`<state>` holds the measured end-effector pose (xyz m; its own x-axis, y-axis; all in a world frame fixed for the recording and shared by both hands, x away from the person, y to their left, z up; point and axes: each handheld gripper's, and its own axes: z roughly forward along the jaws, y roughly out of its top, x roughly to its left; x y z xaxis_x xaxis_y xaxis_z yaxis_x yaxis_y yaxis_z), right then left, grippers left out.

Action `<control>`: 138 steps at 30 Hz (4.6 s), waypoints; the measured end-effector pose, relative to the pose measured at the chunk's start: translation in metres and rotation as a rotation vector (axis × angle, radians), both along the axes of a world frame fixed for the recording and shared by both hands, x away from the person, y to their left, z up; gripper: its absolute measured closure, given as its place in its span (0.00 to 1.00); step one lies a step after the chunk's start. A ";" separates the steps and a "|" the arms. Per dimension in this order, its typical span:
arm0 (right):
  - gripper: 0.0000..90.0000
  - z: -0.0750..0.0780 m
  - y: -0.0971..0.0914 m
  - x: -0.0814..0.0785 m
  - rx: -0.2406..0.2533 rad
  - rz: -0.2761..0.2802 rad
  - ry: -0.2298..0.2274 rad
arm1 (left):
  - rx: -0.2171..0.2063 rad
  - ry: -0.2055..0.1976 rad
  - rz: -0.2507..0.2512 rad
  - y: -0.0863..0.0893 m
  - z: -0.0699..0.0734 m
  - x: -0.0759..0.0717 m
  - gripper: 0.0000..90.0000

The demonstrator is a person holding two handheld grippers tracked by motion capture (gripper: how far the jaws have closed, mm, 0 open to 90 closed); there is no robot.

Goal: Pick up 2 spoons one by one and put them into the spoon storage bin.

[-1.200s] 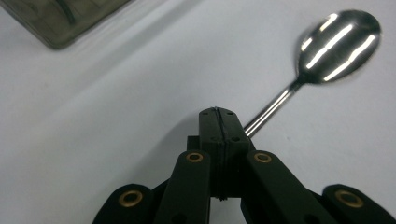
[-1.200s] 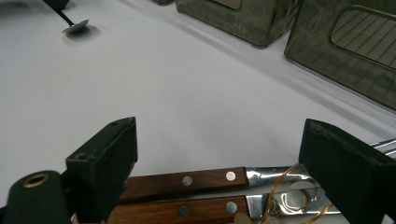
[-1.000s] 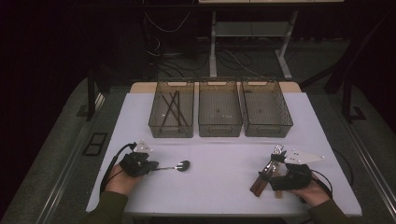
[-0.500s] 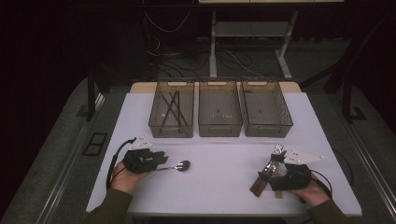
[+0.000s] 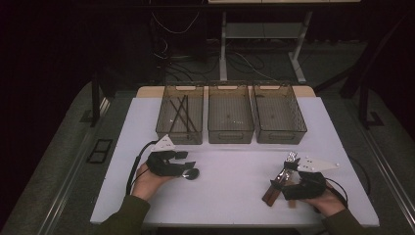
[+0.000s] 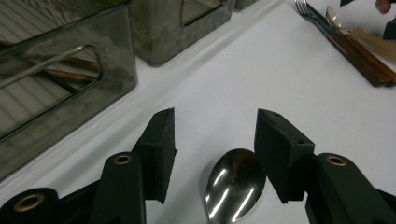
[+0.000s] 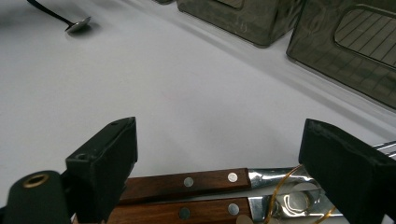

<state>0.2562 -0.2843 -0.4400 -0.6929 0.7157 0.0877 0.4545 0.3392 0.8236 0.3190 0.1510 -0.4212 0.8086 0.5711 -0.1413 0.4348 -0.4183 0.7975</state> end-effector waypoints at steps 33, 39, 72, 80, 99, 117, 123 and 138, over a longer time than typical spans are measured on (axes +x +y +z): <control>0.13 0.000 0.000 -0.001 -0.003 0.003 0.000 | 0.212 0.034 -0.084 -0.012 -0.021 -0.010 0.52; 0.13 0.000 0.000 -0.001 -0.003 0.003 -0.002 | 0.221 0.048 -0.103 -0.014 -0.021 -0.012 0.56; 0.13 0.000 -0.001 0.000 -0.003 0.003 -0.001 | 0.274 0.007 -0.137 -0.005 -0.013 -0.027 0.94; 0.13 0.001 -0.001 0.000 -0.002 0.004 -0.001 | 0.224 0.032 -0.183 -0.001 -0.010 -0.027 0.98; 0.13 0.000 0.000 0.000 -0.002 0.005 -0.001 | 0.114 0.050 -0.102 0.003 0.003 -0.017 0.99; 0.13 0.001 -0.001 0.000 0.006 0.000 0.004 | 0.007 0.004 -0.045 -0.008 0.038 0.010 0.99; 0.13 0.001 -0.001 0.000 0.008 -0.001 0.003 | -0.024 -0.013 -0.034 -0.018 0.049 0.025 0.99; 0.13 0.002 -0.002 0.000 0.021 -0.002 -0.001 | -0.106 -0.062 0.012 -0.048 0.081 0.065 0.99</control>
<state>0.2558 -0.2862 -0.4380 -0.6916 0.7150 0.1021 0.4546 0.3210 0.8308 0.3844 0.1029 -0.3397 0.8109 0.5653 -0.1515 0.3878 -0.3251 0.8625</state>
